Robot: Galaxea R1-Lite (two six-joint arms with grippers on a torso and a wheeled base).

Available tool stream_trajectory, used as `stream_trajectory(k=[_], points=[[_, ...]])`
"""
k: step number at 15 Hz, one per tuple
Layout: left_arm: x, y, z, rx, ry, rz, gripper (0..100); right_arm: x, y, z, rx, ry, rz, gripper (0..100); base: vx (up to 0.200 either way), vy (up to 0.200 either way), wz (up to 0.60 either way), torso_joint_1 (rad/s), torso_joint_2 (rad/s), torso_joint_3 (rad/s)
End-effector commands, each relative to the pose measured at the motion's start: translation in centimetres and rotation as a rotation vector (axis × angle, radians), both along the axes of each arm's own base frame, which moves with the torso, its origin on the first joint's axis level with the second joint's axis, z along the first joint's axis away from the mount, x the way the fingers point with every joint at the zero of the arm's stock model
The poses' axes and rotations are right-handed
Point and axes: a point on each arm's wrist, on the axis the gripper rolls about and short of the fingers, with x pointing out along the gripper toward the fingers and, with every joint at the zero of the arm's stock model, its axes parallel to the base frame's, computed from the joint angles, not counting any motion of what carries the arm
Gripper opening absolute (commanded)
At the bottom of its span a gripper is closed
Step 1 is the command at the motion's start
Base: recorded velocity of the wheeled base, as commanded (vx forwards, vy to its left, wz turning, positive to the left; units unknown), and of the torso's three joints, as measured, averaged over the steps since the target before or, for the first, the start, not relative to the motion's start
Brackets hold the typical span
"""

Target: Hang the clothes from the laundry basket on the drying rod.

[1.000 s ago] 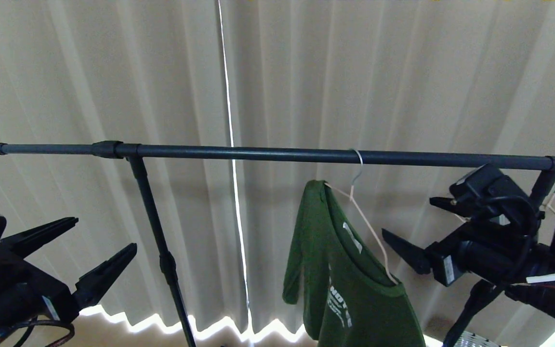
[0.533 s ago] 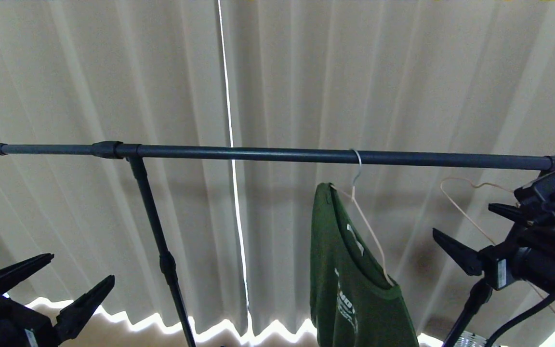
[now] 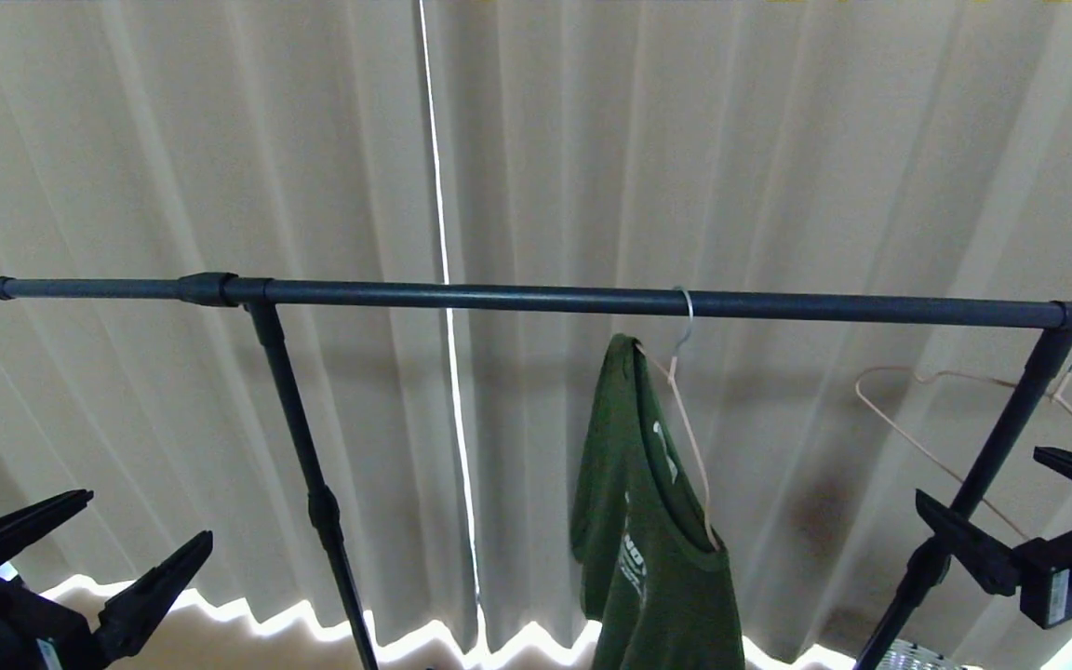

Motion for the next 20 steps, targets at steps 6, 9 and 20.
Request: stream_trajectory(k=[6, 9, 20], points=[[-0.08, -0.01, -0.49, 0.003, 0.021, -0.005, 100, -1.05, -0.57, -0.67, 0.000, 0.001, -0.022, 100, 0.000, 0.000, 0.00, 0.000, 0.00, 0.000], [-0.22, 0.01, -0.55, 0.005, 0.019, -0.002, 100, -0.96, -1.10, -0.82, -0.001, 0.008, -0.065, 100, 0.000, 0.000, 0.00, 0.000, 0.00, 0.000], [-0.12, 0.01, -0.44, 0.008, 0.016, -0.001, 100, -0.97, -1.14, -0.80, 0.001, 0.006, -0.069, 100, -0.145, 0.000, 0.00, 0.003, 0.00, 0.001]])
